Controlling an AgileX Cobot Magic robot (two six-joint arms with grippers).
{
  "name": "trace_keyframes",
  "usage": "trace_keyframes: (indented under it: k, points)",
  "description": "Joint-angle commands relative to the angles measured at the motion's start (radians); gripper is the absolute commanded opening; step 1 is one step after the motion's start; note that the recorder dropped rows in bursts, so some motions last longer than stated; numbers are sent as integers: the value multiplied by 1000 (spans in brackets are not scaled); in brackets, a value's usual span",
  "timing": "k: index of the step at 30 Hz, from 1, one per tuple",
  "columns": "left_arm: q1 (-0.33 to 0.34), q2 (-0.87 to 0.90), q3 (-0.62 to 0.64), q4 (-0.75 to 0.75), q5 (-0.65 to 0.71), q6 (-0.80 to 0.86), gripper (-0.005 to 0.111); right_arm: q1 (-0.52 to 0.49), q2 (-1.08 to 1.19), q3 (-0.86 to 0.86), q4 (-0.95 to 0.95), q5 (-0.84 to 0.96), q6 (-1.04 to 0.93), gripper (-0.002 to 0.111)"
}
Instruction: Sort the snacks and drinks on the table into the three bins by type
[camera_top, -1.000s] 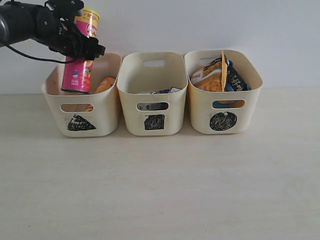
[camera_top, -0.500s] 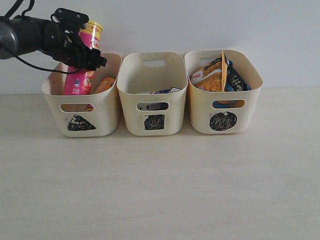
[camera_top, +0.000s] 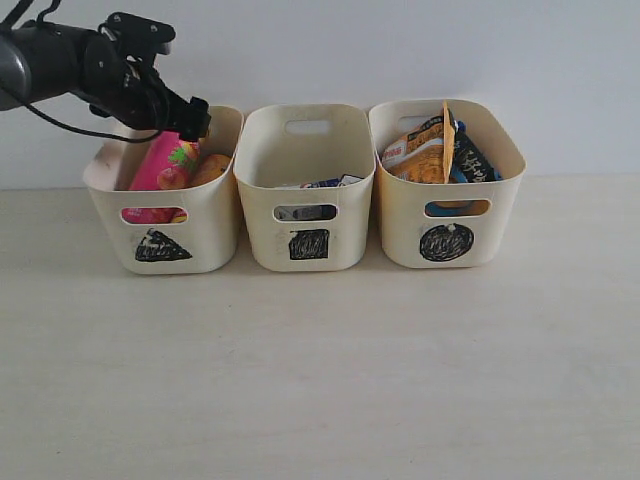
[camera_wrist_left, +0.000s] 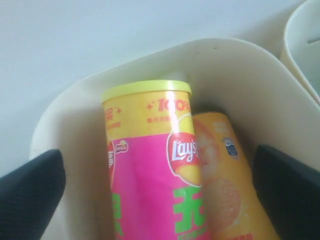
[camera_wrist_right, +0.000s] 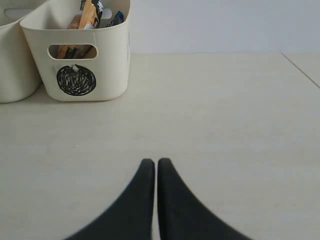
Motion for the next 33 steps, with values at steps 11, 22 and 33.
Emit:
trace_keyframes:
  k: [11, 22, 33]
  points:
    - [3, -145, -9, 50, 292, -92, 14, -8, -5, 0, -7, -8, 0, 0]
    - [3, -337, 133, 54, 419, -66, 4, -8, -5, 0, -7, -8, 0, 0]
    - [3, -675, 621, 54, 251, -62, 4, -8, -5, 0, -7, -8, 0, 0]
